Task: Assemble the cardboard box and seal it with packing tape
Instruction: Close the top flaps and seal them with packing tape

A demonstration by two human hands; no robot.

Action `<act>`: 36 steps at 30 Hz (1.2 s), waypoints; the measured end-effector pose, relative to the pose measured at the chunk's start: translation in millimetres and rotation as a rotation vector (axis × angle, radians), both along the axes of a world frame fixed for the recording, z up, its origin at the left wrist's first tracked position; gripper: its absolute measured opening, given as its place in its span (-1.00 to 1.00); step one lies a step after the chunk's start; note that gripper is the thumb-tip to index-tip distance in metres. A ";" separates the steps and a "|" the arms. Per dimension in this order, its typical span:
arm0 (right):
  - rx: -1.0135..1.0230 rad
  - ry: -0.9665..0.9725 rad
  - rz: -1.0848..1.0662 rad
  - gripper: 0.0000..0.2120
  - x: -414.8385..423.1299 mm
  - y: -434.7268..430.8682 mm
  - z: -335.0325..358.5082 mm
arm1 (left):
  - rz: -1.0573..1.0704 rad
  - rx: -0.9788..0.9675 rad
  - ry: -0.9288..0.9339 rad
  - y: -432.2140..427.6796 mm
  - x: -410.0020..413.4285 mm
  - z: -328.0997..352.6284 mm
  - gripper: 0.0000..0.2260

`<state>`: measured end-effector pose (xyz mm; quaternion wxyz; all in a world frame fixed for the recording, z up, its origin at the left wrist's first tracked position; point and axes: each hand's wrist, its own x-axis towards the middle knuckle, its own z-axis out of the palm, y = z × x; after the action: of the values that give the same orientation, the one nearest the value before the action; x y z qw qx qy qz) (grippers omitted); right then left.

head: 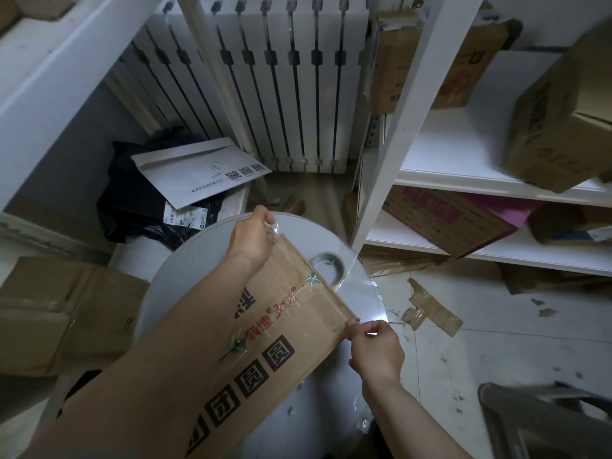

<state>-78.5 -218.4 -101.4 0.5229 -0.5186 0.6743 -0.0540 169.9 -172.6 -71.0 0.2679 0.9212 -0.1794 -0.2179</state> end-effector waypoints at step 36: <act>0.296 -0.116 -0.079 -0.72 -15.9 -8.6 17.5 | 0.296 0.016 0.034 -3.7 -0.6 -16.2 -0.84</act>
<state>-94.4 -226.9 -83.9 0.6292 -0.4049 0.6634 -0.0047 169.3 -176.3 -87.2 0.2926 0.9358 -0.0353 -0.1933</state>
